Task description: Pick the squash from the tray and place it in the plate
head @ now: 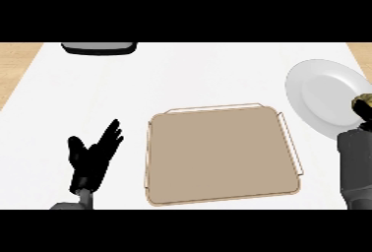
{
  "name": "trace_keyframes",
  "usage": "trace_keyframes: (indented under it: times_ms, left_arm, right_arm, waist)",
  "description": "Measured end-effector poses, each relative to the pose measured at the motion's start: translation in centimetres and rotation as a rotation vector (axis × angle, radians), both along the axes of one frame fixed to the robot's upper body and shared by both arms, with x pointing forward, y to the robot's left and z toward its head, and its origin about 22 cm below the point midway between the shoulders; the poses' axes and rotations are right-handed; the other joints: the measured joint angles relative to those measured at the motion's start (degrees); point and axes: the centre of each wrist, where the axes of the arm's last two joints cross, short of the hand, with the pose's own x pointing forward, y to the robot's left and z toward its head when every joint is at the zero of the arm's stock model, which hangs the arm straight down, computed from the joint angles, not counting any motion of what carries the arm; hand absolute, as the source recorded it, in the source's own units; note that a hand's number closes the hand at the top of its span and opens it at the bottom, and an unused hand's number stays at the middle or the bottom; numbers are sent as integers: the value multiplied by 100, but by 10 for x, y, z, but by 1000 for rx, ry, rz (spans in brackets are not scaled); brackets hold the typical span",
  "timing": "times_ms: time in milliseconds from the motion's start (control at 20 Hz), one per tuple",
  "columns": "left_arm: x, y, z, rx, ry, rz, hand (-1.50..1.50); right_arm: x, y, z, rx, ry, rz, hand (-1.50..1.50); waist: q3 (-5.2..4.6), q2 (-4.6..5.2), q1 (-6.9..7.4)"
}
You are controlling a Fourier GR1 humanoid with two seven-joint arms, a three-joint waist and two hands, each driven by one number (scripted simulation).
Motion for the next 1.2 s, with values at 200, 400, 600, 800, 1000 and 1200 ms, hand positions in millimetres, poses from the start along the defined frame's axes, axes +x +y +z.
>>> trace_keyframes:
  times_ms: [200,400,600,800,1000,1200]
  left_arm:
    - [0,2,2,1,15,22,0]
    - [-7,5,0,2,23,30,0]
    - [-9,6,-2,3,17,34,0]
    - [-11,3,1,7,17,32,0]
    - [-9,8,2,5,23,34,0]
    - [-6,2,3,7,22,35,0]
  right_arm:
    - [-3,22,-5,5,-99,27,-150]
    - [-17,53,-10,11,-185,101,-150]
    - [-36,83,-23,35,-212,189,-150]
    - [-54,104,-36,67,-198,254,-150]
    - [-67,120,-49,95,-158,297,-150]
    - [-83,129,-60,115,-122,312,-150]
  waist:
    - [-10,-43,-99]
    - [-19,-68,-153]
    - [-22,-69,-152]
    - [-28,-64,-143]
    - [-34,-62,-140]
    - [-37,-61,-141]
